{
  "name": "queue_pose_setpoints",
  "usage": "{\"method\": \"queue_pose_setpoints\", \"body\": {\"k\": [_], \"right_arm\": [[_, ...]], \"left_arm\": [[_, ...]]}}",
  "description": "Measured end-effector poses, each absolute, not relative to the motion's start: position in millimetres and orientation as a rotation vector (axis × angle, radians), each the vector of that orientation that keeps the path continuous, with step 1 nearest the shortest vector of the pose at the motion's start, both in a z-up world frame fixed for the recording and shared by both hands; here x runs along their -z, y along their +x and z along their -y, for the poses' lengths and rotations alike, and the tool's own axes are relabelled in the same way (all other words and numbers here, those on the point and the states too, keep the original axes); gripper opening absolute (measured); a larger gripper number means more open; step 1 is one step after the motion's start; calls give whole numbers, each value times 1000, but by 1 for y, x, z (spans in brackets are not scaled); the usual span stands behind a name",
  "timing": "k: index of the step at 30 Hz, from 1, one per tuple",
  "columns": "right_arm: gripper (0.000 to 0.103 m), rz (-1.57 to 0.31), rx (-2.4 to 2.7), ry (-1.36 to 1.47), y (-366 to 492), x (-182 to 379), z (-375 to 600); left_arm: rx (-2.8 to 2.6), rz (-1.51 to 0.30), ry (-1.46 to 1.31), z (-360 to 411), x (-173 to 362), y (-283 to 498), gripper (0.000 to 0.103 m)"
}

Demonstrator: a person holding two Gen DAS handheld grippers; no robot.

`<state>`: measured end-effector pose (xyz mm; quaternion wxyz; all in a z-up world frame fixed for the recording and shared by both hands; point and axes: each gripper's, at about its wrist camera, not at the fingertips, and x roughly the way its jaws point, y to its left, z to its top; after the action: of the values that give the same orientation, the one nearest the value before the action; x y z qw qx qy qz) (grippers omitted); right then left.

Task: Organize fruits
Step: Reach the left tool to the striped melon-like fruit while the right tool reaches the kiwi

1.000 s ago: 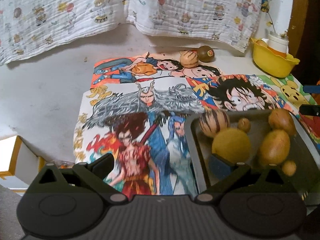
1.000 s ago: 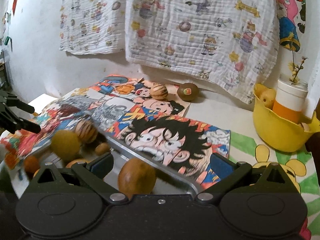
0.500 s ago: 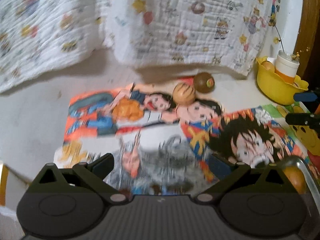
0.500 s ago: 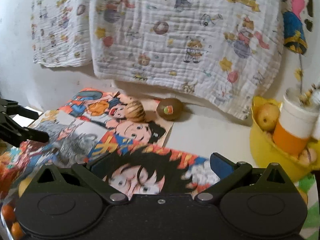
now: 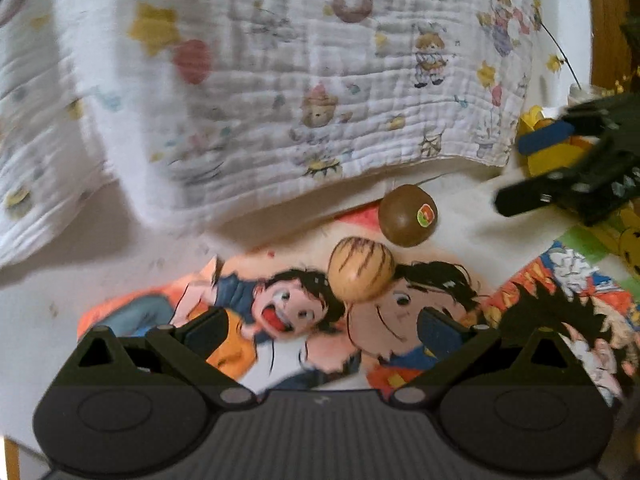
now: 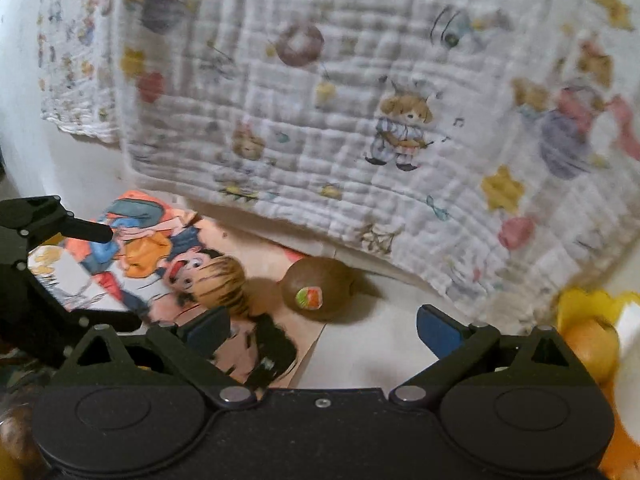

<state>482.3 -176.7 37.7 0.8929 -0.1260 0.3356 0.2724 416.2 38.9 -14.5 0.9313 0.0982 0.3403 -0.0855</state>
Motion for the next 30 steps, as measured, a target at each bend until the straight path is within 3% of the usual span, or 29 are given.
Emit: {"method": "queue_pose_setpoints", "body": {"k": [13,30], "right_arm": [[86,-794,-466,-73,537,2,149],[69,-893,-421,136,568,35,143]], "left_arm": [[260,-633,279,-19,41,454,97],[292,-661,206,-20,54,475,69]]}}
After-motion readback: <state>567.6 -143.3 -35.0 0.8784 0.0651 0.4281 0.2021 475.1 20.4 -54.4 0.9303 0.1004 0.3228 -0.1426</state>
